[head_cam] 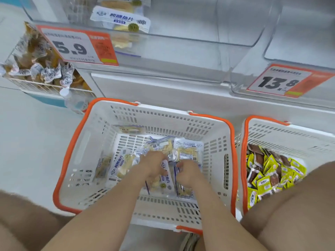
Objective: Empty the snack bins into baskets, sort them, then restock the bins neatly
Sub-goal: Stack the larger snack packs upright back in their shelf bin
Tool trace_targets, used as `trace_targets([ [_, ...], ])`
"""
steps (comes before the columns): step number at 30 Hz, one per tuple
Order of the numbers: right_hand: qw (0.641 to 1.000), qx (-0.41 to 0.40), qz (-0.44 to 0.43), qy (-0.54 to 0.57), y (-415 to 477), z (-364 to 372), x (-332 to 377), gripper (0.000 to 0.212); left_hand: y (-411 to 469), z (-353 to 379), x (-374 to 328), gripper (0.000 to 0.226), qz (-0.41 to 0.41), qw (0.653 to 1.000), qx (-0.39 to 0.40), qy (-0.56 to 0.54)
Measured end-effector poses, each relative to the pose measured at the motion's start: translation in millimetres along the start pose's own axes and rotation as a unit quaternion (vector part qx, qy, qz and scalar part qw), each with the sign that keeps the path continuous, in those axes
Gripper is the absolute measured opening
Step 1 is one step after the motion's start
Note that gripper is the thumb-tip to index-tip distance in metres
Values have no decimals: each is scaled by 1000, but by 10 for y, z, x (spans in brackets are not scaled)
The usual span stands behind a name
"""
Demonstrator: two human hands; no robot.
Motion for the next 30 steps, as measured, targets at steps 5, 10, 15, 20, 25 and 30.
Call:
trace_targets([
  [5,988,45,-148,21,-175,-60,544,60,-487,-558,12,12,83,989,-20,-123],
  [10,975,-49,-217,-6,-594,-505,974,36,-1198,-1103,-14,12,98,980,-107,-137],
  [15,955,-167,-242,-30,-1304,-901,1209,18,-1975,-1437,-151,22,85,980,-146,-105],
  [20,926,-282,-251,0,-2078,-1255,1309,31,-2600,-1693,-365,23,62,981,-179,-49],
  [25,882,-338,-291,153,-2696,-1388,1242,5,-2997,-1693,-465,26,112,919,-248,-285],
  [30,855,-222,-295,363,-2566,-1097,1203,8,-2966,-1494,-564,28,162,785,-188,-568],
])
Point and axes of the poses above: each hand's wrist, its own y-axis towards the middle knuckle, its own z-axis out of the palm, x = y × z, the point moved 6 cm from there along y, towards the middle knuckle, and after that the axes turned 10 degrees about x, right-handed, at the moved point
